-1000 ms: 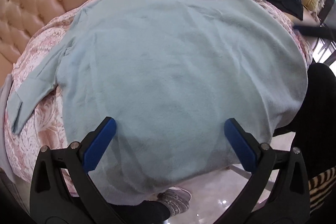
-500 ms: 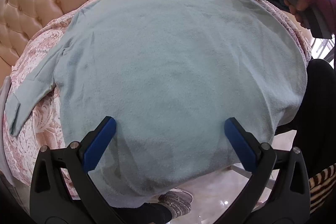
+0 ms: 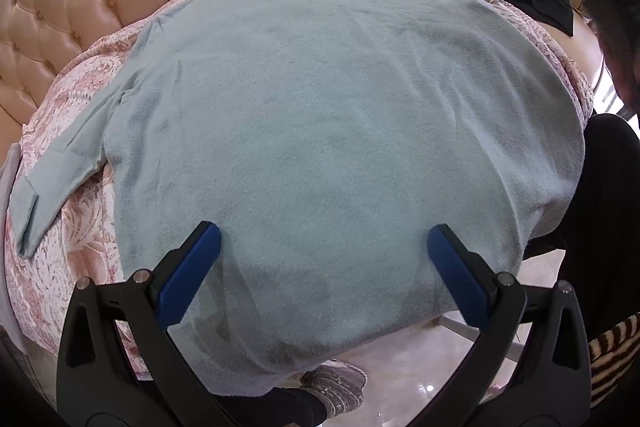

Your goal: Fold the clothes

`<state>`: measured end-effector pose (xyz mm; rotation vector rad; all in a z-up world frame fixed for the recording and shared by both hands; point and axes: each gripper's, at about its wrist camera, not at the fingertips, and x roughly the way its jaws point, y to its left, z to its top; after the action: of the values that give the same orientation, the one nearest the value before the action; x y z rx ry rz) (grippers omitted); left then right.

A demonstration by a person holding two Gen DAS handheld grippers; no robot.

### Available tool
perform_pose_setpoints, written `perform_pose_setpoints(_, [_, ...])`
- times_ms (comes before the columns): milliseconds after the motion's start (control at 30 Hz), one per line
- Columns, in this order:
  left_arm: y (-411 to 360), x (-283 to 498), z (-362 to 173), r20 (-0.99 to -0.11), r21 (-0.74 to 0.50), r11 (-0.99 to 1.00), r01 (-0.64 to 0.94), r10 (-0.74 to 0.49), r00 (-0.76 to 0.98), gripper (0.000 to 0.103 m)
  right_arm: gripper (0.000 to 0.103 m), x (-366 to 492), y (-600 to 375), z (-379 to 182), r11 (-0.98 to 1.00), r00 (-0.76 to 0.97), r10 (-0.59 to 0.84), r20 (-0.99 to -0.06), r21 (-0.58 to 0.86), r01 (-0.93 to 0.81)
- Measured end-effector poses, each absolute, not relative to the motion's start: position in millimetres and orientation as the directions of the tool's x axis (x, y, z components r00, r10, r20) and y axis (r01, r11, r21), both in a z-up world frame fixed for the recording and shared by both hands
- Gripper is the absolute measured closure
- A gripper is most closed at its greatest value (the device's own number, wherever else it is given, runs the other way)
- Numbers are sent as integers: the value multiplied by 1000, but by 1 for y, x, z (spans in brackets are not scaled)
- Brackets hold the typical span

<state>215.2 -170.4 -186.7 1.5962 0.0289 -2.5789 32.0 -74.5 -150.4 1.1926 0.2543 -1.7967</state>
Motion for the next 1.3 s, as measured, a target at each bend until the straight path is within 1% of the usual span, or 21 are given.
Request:
perform_pose_setpoints(67, [-173,215,-184,-900,23,-996,81,-56,-433,0,27,32,-75,-168,-560,-88,-543,-835,282,779])
perform_pose_setpoints(133, [-184,220,-176,-897,-39,-997,61,8,-442,0,27,26,-66,-166,-578,-89,-582,-808,335,744])
perform_pose_setpoints(167, [-196,225,-168,-887,-68,-994,85,21,-461,0,27,24,-62,-161,-597,-94,-584,-806,348,723])
perform_pose_setpoints(267, [-235,240,-148,-856,-161,-972,172,51,-515,0,27,35,-47,-137,-583,-125,-639,-759,372,722])
perform_pose_setpoints(300, [-250,244,-143,-848,-195,-959,208,58,-528,0,27,45,-45,-132,-570,-129,-637,-760,352,742])
perform_pose_setpoints(367, [-262,249,-140,-846,-212,-946,245,52,-531,0,27,65,-41,-123,-541,-136,-634,-762,310,782])
perform_pose_setpoints(400, [-263,251,-142,-848,-205,-947,246,46,-529,0,27,76,-40,-120,-526,-142,-626,-767,280,803])
perform_pose_setpoints(467, [-254,254,-147,-853,-182,-956,232,36,-521,0,27,103,-39,-125,-493,-176,-572,-801,164,855])
perform_pose_setpoints(533, [-243,253,-157,-866,-137,-966,219,10,-501,0,27,125,-38,-139,-474,-240,-488,-839,23,880])
perform_pose_setpoints(600, [-232,251,-172,-888,-73,-974,213,-34,-459,0,27,136,-38,-157,-461,-275,-418,-866,-58,885])
perform_pose_setpoints(667, [-231,252,-185,-907,-12,-978,210,-78,-414,0,26,139,-36,-167,-452,-290,-390,-874,-93,887])
perform_pose_setpoints(700, [-235,254,-188,-911,-25,-976,217,-67,-407,0,24,141,-35,-172,-447,-298,-375,-878,-110,888])
perform_pose_setpoints(800, [-250,259,-192,-922,-69,-960,273,-43,-385,0,23,140,-35,-175,-444,-298,-345,-890,-125,887])
perform_pose_setpoints(867, [-250,261,-181,-916,-18,-957,290,-101,-389,0,23,142,-33,-167,-452,-321,-334,-886,-149,880])
perform_pose_setpoints(933, [-240,261,-161,-891,-31,-967,253,-88,-446,0,23,147,-30,-157,-457,-329,-365,-871,-140,878])
perform_pose_setpoints(1000, [-220,252,-148,-870,-98,-975,199,-12,-492,0,23,154,-31,-155,-445,-332,-386,-860,-141,884])
perform_pose_setpoints(1033, [-207,246,-149,-867,-102,-982,159,9,-499,0,23,157,-32,-155,-440,-335,-390,-858,-146,886])
perform_pose_setpoints(1100, [-179,233,-153,-862,-100,-992,75,49,-505,0,23,160,-39,-164,-429,-332,-351,-875,-164,888])
perform_pose_setpoints(1167, [-166,221,-167,-876,-62,-998,34,38,-480,0,23,163,-45,-171,-414,-341,-322,-883,-192,890])
perform_pose_setpoints(1233, [-160,220,-186,-896,-48,-999,13,37,-442,1,23,164,-45,-173,-399,-350,-315,-882,-212,892])
perform_pose_setpoints(1300, [-154,227,-191,-896,31,-999,-36,-12,-444,1,20,164,-43,-174,-389,-353,-313,-882,-220,895])
